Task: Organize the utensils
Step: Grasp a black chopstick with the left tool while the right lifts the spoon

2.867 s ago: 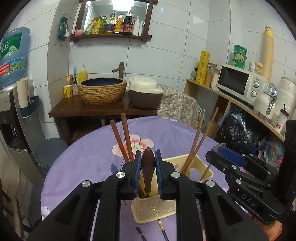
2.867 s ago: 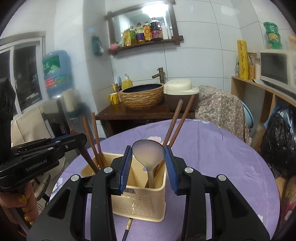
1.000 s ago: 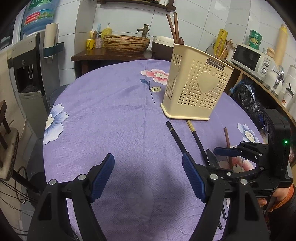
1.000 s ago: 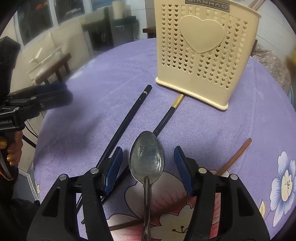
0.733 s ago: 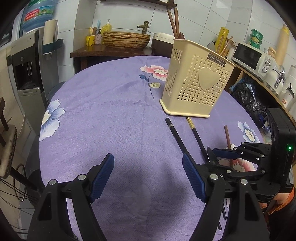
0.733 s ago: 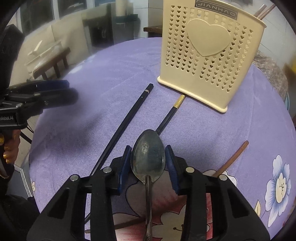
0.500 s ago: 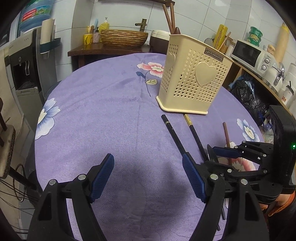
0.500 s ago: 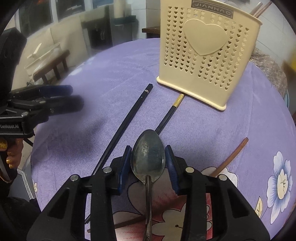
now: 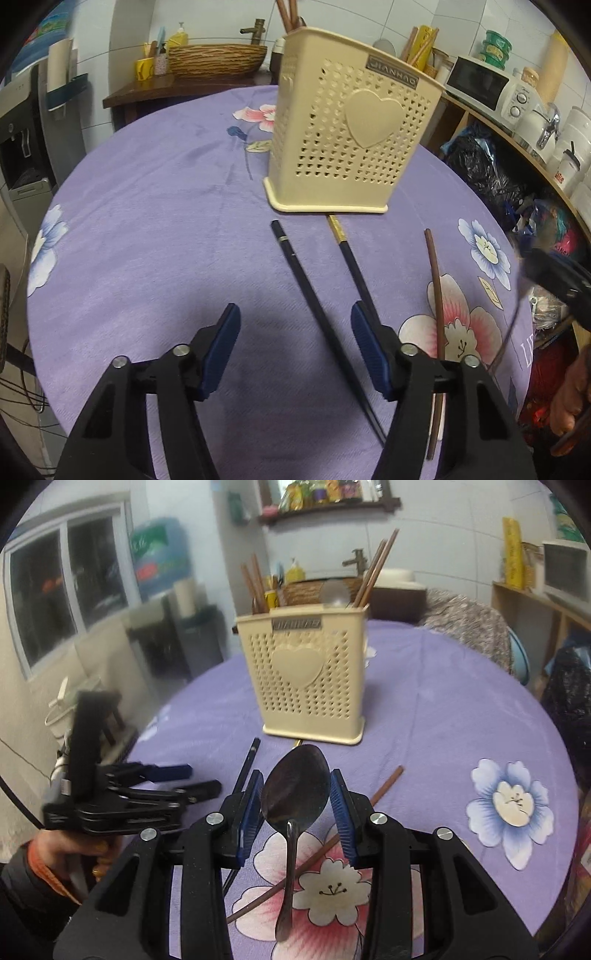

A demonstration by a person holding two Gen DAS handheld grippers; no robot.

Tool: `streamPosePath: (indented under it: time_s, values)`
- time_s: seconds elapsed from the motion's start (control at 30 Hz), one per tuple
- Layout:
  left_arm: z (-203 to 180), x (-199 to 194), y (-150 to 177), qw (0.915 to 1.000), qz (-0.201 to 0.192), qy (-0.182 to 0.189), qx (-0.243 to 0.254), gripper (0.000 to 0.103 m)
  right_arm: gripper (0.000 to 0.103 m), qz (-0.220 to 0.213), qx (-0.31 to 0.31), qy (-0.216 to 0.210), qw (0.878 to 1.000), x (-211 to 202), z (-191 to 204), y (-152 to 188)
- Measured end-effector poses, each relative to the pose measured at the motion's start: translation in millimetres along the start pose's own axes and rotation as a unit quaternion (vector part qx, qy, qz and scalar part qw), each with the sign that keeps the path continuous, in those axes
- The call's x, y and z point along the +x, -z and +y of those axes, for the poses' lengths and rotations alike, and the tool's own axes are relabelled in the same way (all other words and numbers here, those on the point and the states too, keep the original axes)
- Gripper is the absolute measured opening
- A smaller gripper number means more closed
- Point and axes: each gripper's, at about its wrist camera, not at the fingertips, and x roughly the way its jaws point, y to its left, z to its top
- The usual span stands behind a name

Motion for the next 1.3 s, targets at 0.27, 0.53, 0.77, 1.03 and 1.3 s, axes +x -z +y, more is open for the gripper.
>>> streamPosePath:
  time_s: [0.27, 0.53, 0.77, 1.03, 1.3]
  values:
    - [-7.2, 32.3, -17.7, 0.999, 0.02, -0.039, 0.004, 0.029, 0.037, -0.018, 0.017, 0.011, 1.0, -26.7, 0.9, 6.3]
    - [-19.1, 46.8, -31.1, 0.9965, 0.032, -0.069, 0.035, 0.013, 0.037, -0.025, 0.006, 0.031, 0.999, -31.3, 12.7, 5.6]
    - [-14.1, 44.9, -29.6, 0.9976, 0.032, -0.056, 0.027, 0.01, 0.037, -0.026, 0.007, 0.033, 0.999, -30.9, 13.6, 5.3]
    - [-14.0, 18.8, -33.7, 0.9999, 0.0, -0.004, 0.011, 0.008, 0.037, -0.02, 0.01, 0.037, 0.999, -28.3, 10.3, 6.0]
    - [-19.9, -80.9, -48.9, 0.9925, -0.116, 0.032, 0.024, 0.008, 0.037, -0.024, 0.013, 0.033, 0.999, -31.5, 9.8, 5.7]
